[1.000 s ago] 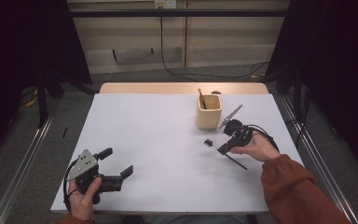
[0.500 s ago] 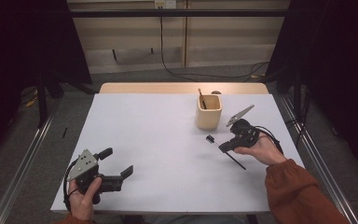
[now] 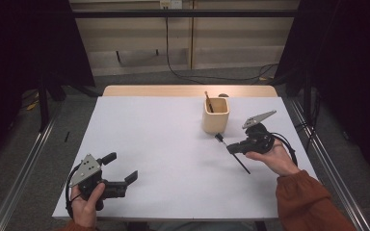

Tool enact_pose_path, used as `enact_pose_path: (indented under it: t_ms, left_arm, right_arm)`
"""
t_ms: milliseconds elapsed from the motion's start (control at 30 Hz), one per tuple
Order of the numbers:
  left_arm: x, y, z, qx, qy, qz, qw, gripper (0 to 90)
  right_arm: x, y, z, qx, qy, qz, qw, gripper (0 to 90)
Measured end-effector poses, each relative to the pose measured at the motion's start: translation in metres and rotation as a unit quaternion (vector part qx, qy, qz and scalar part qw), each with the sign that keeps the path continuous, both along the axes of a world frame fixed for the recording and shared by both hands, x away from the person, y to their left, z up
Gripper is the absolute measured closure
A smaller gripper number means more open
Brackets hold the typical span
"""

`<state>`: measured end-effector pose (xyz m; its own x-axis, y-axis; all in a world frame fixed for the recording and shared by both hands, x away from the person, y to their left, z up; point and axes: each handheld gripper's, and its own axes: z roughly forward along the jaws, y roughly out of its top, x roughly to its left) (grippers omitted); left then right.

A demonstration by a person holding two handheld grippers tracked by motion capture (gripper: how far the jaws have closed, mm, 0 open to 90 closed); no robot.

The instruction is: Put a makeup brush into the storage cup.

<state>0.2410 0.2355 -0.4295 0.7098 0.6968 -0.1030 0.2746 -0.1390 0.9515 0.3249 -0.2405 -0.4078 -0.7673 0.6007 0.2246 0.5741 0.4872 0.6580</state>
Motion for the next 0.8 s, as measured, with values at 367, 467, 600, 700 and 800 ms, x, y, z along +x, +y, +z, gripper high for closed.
enact_pose_path:
  t_ms: [367,467,600,700,800]
  left_arm:
    - [0.000,0.000,0.000,0.000,0.000,0.000,1.0000,1.3]
    - [0.000,0.000,0.000,-0.001,-0.001,0.001,1.0000,1.3]
    - [-0.001,0.001,0.000,-0.001,0.000,0.001,1.0000,1.3]
    - [-0.001,0.001,0.001,-0.001,-0.001,0.001,1.0000,1.3]
    - [-0.001,0.001,0.000,-0.001,-0.001,0.000,1.0000,1.3]
  right_arm:
    - [-0.008,-0.004,0.000,0.044,-0.051,-0.015,0.9976,85.9]
    - [-0.009,-0.005,-0.001,0.052,-0.061,-0.020,0.9965,85.9]
    - [-0.012,-0.008,0.000,0.078,-0.079,-0.024,0.9935,85.9]
    - [-0.014,-0.009,0.001,0.100,-0.093,-0.028,0.9903,85.9]
    - [-0.016,-0.010,0.002,0.121,-0.110,-0.030,0.9860,85.9]
